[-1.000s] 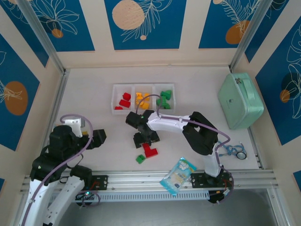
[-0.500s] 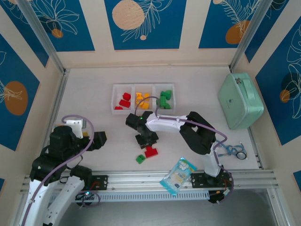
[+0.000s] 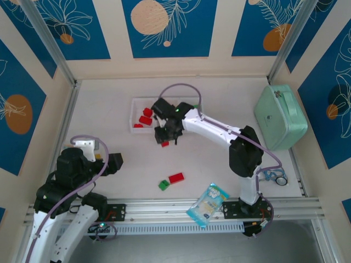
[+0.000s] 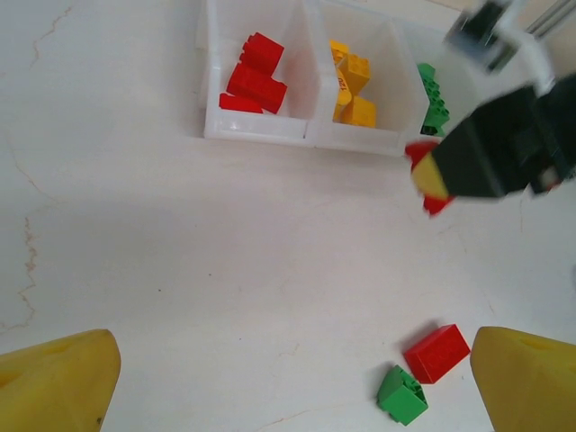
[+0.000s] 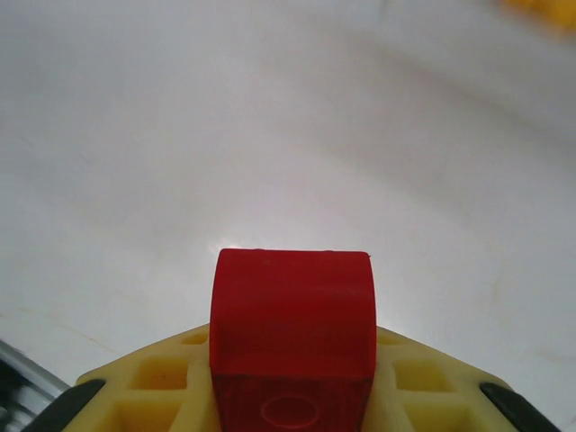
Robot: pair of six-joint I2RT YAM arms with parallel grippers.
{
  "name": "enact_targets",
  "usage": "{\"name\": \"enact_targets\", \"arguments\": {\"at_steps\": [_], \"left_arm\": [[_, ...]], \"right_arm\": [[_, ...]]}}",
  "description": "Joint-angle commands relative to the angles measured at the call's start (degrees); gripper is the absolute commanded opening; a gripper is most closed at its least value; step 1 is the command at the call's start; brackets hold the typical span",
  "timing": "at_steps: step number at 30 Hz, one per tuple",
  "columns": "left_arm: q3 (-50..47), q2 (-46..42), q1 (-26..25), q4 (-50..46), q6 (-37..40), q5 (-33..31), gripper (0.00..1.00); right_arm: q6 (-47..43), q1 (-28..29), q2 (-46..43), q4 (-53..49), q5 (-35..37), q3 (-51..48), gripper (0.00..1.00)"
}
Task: Sort the legos into containers by color
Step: Place the lego in the container.
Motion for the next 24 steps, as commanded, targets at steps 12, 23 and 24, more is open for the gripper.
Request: {"name": "enact_targets", "arguments": {"at_steps": [12,23,24], "left_arm": [[-1.6,0.5,0.5,1.7,-0.9,-0.9,0.99],[-1.8,0.8,0.6,1.7,-1.1,-0.9,1.00],[-1.6,0.9,0.6,1.4,-1.4,-1.1,0.99]], "right_arm": [[-14.0,-8.0,23.9,3.6,-4.3,39.1,0.22],[-17.5,-8.6,34.5,2.9,-14.9,48.0,0.40],[-18.4,-8.4,34.7,2.3,-14.8,48.4,0.55]]}}
